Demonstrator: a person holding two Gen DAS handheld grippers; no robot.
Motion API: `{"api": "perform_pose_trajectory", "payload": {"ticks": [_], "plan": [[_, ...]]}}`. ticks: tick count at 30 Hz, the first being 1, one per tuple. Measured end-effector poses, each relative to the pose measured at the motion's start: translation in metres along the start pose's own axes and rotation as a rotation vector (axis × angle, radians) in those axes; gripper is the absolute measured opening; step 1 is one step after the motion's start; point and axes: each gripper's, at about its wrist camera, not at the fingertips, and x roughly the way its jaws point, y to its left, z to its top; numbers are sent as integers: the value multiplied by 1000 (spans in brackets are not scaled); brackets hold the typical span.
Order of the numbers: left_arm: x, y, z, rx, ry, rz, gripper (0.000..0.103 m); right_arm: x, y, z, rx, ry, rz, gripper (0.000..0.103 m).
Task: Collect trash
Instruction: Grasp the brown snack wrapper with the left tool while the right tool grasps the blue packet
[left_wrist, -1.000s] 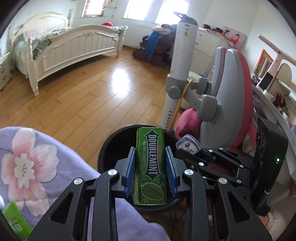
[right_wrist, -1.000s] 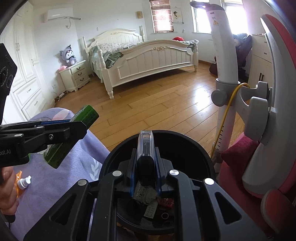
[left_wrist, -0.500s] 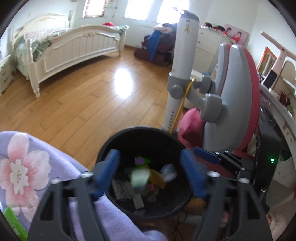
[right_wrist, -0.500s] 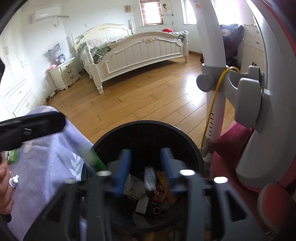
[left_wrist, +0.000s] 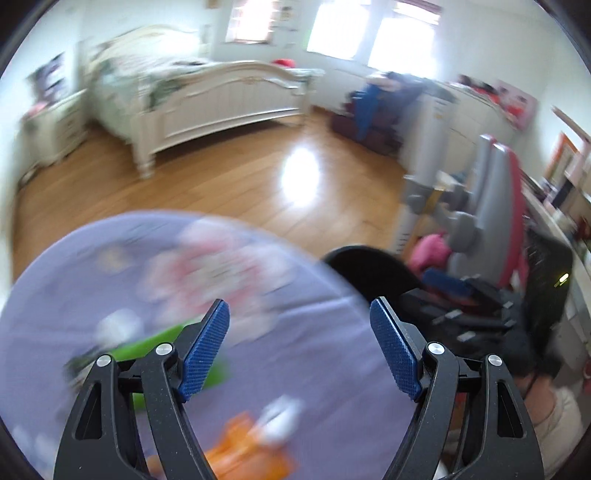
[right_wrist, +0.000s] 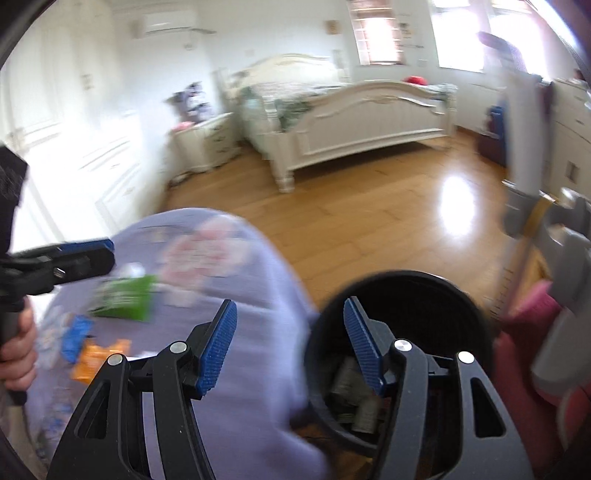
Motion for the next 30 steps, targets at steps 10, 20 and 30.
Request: {"api": "perform_pose_trajectory", "payload": {"ticks": [10, 20, 30], "plan": [[-67, 159, -100, -191, 105, 196, 74, 31, 152, 9, -221, 204, 417, 69], [-65, 215, -128, -346, 66, 44, 47, 102, 282, -30, -476, 372, 406, 65], [-55, 189, -130, -190, 60, 73, 47, 104, 278, -29, -481, 313, 314, 10]]}}
